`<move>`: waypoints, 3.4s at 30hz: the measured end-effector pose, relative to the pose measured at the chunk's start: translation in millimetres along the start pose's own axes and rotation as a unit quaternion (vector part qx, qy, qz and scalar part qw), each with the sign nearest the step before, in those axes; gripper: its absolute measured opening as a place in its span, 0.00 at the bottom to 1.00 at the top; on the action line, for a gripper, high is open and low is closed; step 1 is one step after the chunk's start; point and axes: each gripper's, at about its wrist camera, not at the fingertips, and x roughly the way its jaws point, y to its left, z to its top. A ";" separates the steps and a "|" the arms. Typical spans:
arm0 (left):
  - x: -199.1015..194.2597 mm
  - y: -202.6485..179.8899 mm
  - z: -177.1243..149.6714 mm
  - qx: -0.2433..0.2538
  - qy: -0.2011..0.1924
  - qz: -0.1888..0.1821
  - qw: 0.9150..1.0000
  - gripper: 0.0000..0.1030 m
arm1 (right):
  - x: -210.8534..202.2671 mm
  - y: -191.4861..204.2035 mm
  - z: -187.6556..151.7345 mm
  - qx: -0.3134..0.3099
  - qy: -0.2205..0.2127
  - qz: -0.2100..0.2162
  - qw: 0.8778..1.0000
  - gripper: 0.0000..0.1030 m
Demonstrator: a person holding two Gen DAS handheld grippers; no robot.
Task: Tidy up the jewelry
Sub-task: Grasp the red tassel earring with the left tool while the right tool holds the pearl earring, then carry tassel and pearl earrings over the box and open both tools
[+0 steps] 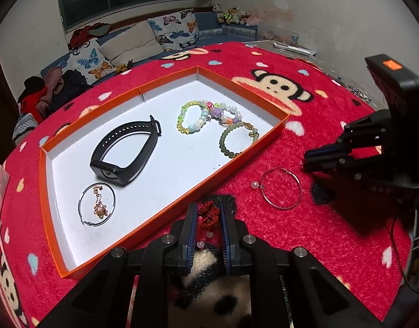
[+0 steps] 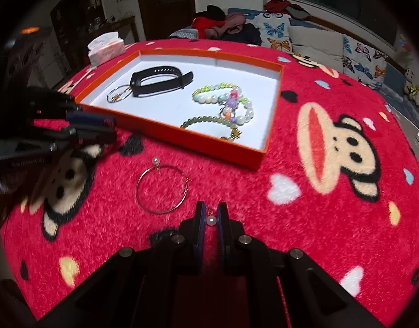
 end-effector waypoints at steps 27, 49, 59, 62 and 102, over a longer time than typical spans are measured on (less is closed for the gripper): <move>-37.9 75.7 23.1 -0.074 -0.033 0.057 0.995 0.17 | -24.5 -7.5 18.1 0.008 -0.052 0.000 0.999 0.09; -27.5 75.3 13.9 -0.078 -0.022 0.050 0.995 0.17 | 2.1 -0.4 -5.6 -0.007 0.008 0.004 1.000 0.14; -36.1 72.7 9.3 -0.080 -0.026 0.051 0.995 0.17 | -8.0 2.1 -6.4 -0.003 -0.005 0.005 1.000 0.09; -38.5 78.8 11.6 -0.087 -0.030 0.056 0.994 0.17 | -19.9 0.5 3.3 -0.001 -0.027 0.005 1.000 0.09; -24.4 74.0 12.1 -0.085 -0.011 0.063 0.994 0.51 | 19.7 -10.6 68.4 0.044 -0.030 0.022 0.998 0.11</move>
